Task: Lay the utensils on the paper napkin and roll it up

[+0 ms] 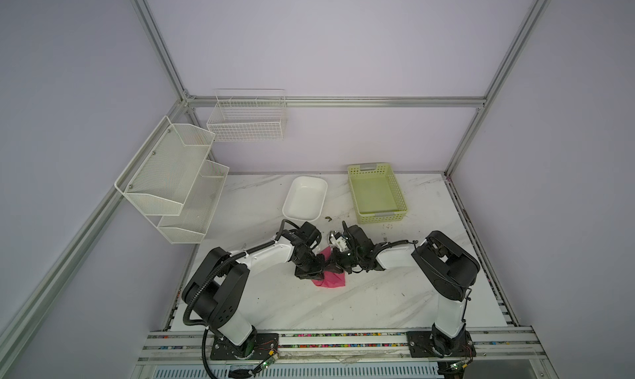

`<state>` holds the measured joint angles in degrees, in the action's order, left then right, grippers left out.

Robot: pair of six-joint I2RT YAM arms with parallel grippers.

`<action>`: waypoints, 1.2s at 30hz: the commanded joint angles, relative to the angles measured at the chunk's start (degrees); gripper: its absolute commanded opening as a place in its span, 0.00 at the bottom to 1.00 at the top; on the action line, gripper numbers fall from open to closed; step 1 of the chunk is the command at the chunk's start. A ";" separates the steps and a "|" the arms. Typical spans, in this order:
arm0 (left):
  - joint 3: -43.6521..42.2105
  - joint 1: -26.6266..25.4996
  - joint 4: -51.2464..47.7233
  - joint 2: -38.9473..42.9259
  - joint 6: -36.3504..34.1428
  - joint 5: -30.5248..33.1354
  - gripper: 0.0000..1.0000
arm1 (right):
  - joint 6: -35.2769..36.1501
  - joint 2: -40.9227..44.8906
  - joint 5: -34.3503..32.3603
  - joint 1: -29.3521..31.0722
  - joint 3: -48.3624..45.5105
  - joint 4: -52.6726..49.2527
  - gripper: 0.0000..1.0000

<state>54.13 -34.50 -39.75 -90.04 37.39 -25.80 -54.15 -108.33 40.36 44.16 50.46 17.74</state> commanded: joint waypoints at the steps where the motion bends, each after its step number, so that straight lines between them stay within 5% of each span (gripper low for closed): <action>1: -1.96 0.40 1.17 1.89 0.28 -4.31 0.11 | 0.35 -0.67 1.01 0.49 1.09 0.72 0.00; 6: -4.17 0.36 5.48 0.28 1.64 -7.20 0.11 | 0.51 -0.73 0.96 0.44 1.57 0.40 0.00; 22: -6.97 0.40 5.65 -4.51 0.31 0.52 0.05 | 0.12 0.79 0.42 0.49 1.57 -0.20 0.00; 36: -6.73 0.40 6.35 -6.21 -0.01 0.58 0.05 | -2.61 0.34 3.00 1.62 1.05 3.92 0.00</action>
<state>48.93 -34.37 -34.72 -94.39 38.28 -27.77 -55.22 -108.33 41.91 44.88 50.89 18.94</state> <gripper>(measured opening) 0.048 0.055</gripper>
